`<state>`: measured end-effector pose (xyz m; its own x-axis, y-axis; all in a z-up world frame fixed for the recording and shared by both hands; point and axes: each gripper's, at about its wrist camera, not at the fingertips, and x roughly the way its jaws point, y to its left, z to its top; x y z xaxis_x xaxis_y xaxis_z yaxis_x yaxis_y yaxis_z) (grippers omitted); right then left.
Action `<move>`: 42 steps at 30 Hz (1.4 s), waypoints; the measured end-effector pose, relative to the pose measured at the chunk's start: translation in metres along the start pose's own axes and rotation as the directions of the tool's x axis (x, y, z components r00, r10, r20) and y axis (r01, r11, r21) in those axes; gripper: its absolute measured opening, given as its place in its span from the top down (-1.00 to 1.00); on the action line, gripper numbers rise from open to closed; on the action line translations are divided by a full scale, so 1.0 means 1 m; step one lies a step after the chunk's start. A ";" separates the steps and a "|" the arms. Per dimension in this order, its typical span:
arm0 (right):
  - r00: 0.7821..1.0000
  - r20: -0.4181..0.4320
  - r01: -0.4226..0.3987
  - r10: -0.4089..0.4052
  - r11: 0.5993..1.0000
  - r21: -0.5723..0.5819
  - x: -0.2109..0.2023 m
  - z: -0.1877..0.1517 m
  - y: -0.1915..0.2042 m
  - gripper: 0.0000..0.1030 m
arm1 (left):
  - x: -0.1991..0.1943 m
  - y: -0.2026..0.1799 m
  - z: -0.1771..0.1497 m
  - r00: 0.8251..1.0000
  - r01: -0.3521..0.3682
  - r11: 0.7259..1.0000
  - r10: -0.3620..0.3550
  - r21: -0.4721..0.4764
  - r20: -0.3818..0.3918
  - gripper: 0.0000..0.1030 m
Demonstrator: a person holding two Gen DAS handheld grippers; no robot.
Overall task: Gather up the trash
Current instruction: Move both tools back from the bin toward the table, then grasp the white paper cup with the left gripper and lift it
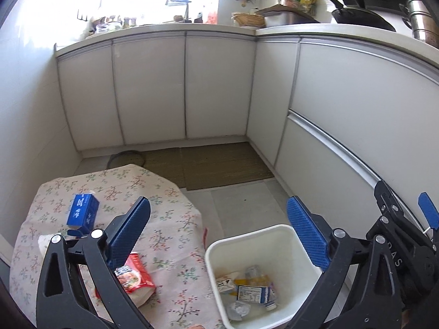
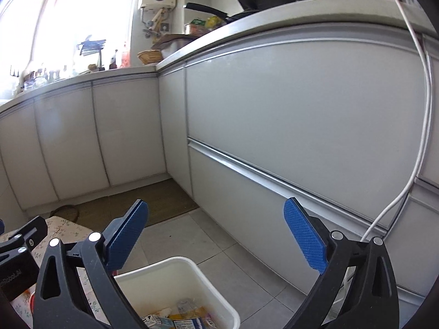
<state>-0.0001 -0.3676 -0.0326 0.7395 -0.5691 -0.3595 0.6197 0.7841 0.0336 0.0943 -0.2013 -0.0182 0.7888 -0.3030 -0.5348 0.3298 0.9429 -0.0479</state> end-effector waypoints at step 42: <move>0.920 -0.262 -0.368 0.292 0.875 -0.315 -0.007 -0.051 0.229 -0.87 | 0.158 0.343 -0.119 0.647 -0.150 0.937 0.335 0.317 -0.685 -0.86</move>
<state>0.1228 -0.1711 -0.0702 0.7923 -0.2290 -0.5655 0.1874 0.9734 -0.1317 0.2704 0.0906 -0.2195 0.2651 0.2148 -0.9400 0.3551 0.8846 0.3023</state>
